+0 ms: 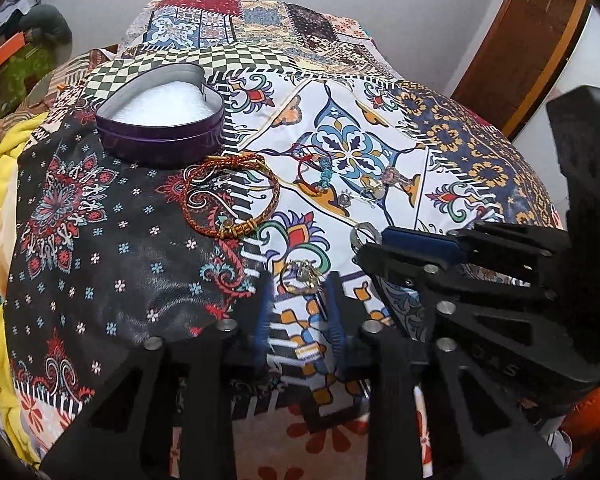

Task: Organize jewelry
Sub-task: 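Lower both tools toward the jewelry beside the purple heart tin, then grasp a silver ring from the quilt with the right tool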

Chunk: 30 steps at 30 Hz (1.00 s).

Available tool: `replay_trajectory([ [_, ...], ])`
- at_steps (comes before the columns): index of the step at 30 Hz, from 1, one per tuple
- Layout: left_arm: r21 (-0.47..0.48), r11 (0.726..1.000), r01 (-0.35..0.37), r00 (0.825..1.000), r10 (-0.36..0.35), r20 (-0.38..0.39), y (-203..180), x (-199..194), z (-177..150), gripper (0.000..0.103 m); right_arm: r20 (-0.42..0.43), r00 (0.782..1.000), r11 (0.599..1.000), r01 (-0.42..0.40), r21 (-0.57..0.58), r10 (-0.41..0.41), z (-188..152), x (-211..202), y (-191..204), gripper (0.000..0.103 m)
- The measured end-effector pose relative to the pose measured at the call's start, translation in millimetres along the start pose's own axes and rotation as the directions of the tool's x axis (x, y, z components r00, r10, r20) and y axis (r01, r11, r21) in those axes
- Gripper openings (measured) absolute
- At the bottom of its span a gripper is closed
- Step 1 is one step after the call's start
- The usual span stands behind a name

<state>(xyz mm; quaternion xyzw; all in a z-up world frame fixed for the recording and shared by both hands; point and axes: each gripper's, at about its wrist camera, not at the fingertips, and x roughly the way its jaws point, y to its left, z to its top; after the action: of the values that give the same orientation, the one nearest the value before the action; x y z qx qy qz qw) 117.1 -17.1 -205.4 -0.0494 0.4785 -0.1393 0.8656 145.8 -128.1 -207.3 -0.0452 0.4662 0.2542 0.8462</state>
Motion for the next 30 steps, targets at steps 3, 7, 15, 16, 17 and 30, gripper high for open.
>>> replay_trajectory([
  [3, -0.005, 1.000, 0.005, 1.000, -0.005, 0.000, 1, 1, 1, 0.011, 0.004, 1.000, 1.000, 0.000, 0.008, 0.000, 0, -2, -2, 0.017],
  [7, -0.015, 1.000, 0.006, 1.000, -0.006, -0.004, 0, -1, 1, 0.006, 0.017, 1.000, 1.000, -0.004, 0.017, 0.004, 0, -7, -5, 0.017],
  [15, -0.005, 1.000, -0.011, 0.999, 0.011, 0.031, -6, -19, 0, 0.006, 0.049, 0.999, 1.000, -0.008, 0.025, 0.007, 3, -19, -6, 0.011],
  [16, -0.005, 1.000, -0.014, 0.999, 0.014, 0.042, -6, -24, 1, 0.006, 0.053, 0.999, 1.000, -0.007, 0.025, 0.005, 3, -20, -6, 0.011],
  [17, -0.006, 1.000, -0.015, 0.999, 0.015, 0.050, -6, -27, 1, 0.006, 0.055, 0.998, 1.000, -0.008, 0.026, 0.007, 3, -21, -6, 0.011],
  [30, -0.026, 0.997, -0.074, 0.989, 0.077, 0.127, 2, -58, -3, 0.006, 0.037, 0.998, 0.999, 0.047, 0.026, -0.048, -12, -30, -11, 0.052],
])
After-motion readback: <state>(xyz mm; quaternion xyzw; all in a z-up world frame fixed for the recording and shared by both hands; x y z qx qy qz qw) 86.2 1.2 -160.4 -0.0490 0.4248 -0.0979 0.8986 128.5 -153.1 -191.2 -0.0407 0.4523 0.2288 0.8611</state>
